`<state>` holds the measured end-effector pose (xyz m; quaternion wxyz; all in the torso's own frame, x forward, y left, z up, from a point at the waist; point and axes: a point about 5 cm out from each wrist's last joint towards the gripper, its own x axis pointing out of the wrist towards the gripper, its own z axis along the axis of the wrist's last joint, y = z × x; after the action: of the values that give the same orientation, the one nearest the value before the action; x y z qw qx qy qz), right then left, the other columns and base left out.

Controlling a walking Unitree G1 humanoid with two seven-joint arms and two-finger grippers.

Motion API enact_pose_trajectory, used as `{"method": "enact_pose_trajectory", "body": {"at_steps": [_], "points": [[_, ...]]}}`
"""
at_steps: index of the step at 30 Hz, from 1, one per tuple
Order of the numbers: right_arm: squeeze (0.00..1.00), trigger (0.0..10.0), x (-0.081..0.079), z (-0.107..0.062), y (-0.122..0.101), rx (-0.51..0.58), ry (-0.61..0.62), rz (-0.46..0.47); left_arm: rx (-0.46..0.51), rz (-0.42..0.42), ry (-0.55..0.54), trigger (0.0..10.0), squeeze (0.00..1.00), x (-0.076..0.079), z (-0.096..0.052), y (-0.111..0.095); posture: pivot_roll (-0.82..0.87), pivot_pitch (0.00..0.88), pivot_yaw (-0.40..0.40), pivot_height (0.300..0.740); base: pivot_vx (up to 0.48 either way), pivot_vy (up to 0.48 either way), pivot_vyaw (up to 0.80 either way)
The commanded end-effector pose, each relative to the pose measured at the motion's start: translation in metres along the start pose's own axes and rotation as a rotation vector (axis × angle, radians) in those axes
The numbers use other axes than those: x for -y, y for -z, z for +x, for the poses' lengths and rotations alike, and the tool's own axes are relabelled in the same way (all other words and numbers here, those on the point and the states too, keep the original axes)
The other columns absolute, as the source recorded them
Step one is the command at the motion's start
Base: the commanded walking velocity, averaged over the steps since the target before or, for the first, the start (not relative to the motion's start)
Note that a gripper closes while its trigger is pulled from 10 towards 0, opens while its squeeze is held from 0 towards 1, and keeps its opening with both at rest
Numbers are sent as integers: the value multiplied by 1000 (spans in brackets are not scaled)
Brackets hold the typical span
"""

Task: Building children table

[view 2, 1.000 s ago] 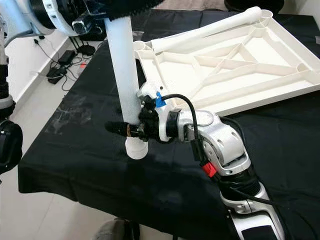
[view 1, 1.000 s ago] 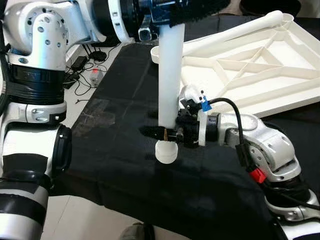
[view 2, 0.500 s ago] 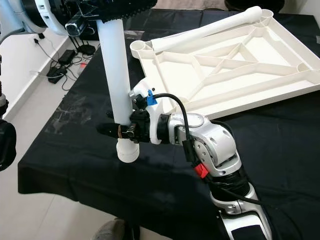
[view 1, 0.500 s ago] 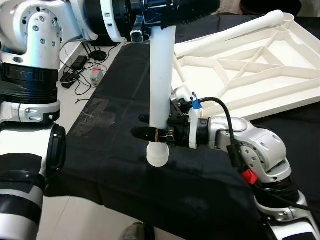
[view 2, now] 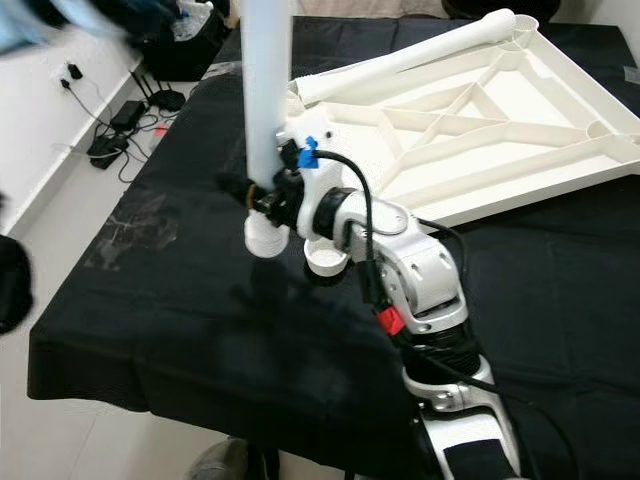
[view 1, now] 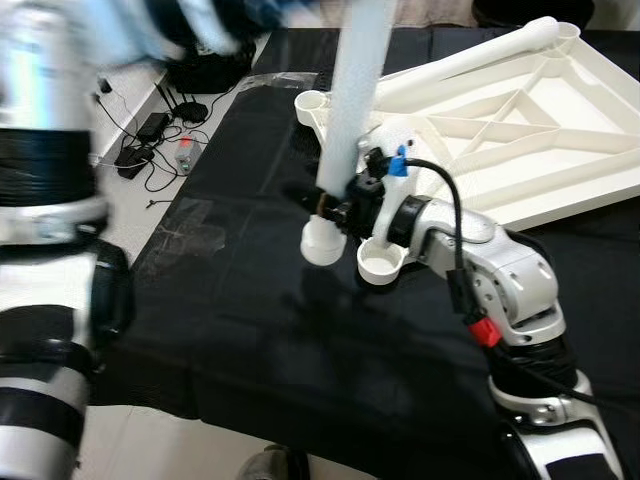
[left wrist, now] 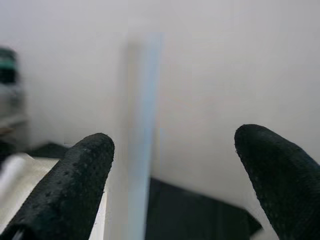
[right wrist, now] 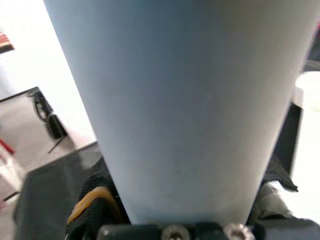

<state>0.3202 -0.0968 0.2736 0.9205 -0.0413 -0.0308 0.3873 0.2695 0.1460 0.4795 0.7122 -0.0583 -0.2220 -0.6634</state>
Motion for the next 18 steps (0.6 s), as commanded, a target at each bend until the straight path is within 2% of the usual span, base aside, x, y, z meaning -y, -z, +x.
{"method": "enact_pose_trajectory", "body": {"at_steps": [1, 2, 3, 4, 5, 6, 7, 8, 10, 11, 12, 13, 14, 15, 16, 17, 18], "points": [[0, 0, -3, 3, -4, 18, -15, -20, 14, 24, 15, 10000, 1000, 8, -1, -11, 44, 204, 79, 740, 0, 0, 0], [0, 0, 1, 2, -4, 15, 0, -37, 27, 28, -4, 10000, 1000, 10, -4, -16, 45, 205, 78, 740, 0, 0, 0], [0, 0, 10, 1, -7, 20, 31, -54, 13, 40, -63, 10000, 1000, 14, -13, -14, 54, 212, 68, 740, 0, 0, 0], [0, 0, 10, 1, -7, 20, 31, -54, 13, 40, -63, 10000, 1000, 14, -13, -14, 54, 212, 68, 740, 0, 0, 0], [0, 0, 22, -1, -11, 28, 69, -72, -53, 49, -168, 10000, 1000, 15, -31, 3, 65, 221, 59, 740, 0, 0, 0], [0, 0, 22, -1, -11, 28, 69, -72, -53, 49, -168, 10000, 1000, 15, -31, 3, 65, 221, 59, 740, 0, 0, 0], [0, 0, 32, -2, -15, 37, 98, -87, -112, 40, -254, 10000, 1000, 18, -48, 23, 70, 229, 53, 740, 0, 0, 0], [0, 0, 41, -5, -21, 53, 120, -103, -209, 18, -345, 10000, 1000, 25, -67, 55, 66, 239, 48, 740, 0, 0, 0], [0, 0, 50, -9, -33, 91, 117, -124, -305, -90, -423, 10000, 1000, 45, -89, 105, 65, 252, 42, 740, 0, 0, 0], [0, 0, 51, -12, -41, 120, 83, -130, -350, -163, -439, 10000, 1000, 63, -95, 135, 65, 257, 39, 740, 0, 0, 0], [0, 0, 51, -12, -41, 120, 83, -130, -350, -163, -439, 10000, 1000, 63, -95, 135, 65, 257, 39, 740, 0, 0, 0], [0, 0, 52, -15, -48, 148, 42, -129, -368, -234, -442, 10000, 1000, 82, -97, 161, 62, 264, 37, 740, 0, 0, 0], [0, 0, 52, -17, -53, 166, 15, -129, -375, -277, -443, 10000, 1000, 96, -98, 175, 62, 264, 37, 740, 0, 0, 0], [0, 0, 52, -17, -53, 166, 15, -129, -375, -277, -443, 10000, 1000, 96, -98, 175, 62, 264, 37, 740, 0, 0, 0], [0, 0, 51, -19, -59, 182, -24, -130, -417, -308, -430, 10000, 404, 112, -97, 193, 59, 275, 33, 740, 0, 0, 0], [0, 0, 50, -21, -63, 188, -64, -139, -458, -336, -420, 10000, 0, 128, -94, 209, 54, 282, 32, 740, 0, 0, 0], [0, 0, 50, -21, -63, 188, -64, -139, -458, -336, -420, 10000, 0, 128, -94, 209, 54, 282, 32, 740, 0, 0, 0]]}}
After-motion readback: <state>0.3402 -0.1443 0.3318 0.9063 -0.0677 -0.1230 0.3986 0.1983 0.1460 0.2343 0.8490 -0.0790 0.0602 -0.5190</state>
